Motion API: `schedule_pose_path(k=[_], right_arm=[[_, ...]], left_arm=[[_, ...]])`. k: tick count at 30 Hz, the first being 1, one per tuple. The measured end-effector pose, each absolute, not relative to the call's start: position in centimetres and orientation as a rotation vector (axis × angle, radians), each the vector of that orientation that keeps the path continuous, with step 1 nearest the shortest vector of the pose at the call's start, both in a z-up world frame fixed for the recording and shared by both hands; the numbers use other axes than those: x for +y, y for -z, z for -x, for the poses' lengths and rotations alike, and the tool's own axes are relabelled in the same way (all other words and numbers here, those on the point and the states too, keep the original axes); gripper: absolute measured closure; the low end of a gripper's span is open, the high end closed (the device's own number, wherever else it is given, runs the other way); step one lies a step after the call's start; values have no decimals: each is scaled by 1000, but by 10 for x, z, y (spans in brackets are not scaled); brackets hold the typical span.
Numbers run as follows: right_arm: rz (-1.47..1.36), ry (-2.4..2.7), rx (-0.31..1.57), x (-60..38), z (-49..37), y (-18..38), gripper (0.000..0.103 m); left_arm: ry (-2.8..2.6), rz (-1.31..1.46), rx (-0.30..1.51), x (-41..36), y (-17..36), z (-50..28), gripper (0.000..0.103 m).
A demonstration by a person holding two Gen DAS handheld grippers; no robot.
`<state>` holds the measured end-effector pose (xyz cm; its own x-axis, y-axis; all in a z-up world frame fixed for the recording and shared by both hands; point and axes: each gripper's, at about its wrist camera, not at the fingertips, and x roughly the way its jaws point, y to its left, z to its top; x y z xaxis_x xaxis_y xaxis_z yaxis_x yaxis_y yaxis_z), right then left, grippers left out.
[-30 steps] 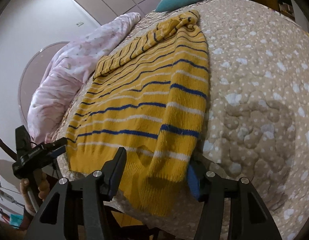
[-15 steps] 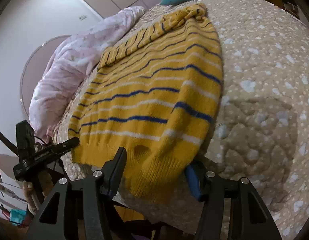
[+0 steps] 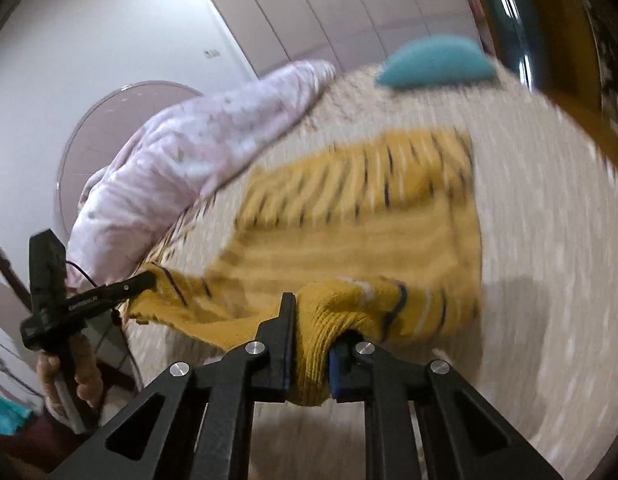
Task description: Fold small clothes
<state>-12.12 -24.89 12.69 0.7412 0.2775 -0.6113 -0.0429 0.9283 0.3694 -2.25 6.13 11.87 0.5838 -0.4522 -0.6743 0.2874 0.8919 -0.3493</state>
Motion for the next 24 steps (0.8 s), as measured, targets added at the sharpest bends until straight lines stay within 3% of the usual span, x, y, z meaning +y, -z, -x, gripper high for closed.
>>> schedule_pose_path(k=[7,18,20,22,24], right_arm=[[-294,-105,723,-265,11,-144,89],[-412,-31,896,-320,-116,-70,88],[-483,-33,918,-335,-132,-58,83],[-586,-35,933,-351,-147,-45,74],[-672,-44,933,-363,-155,-35,65]], left_arm=[[319,168,882,14,-126,-97,93],[267,158,1065,-23,-55,-214,89],[274,193,1070,-22,-52,-227,85],[297,276,1092,-15,-51,-242,72],[307,391,1069,-3,-53,-253,49]])
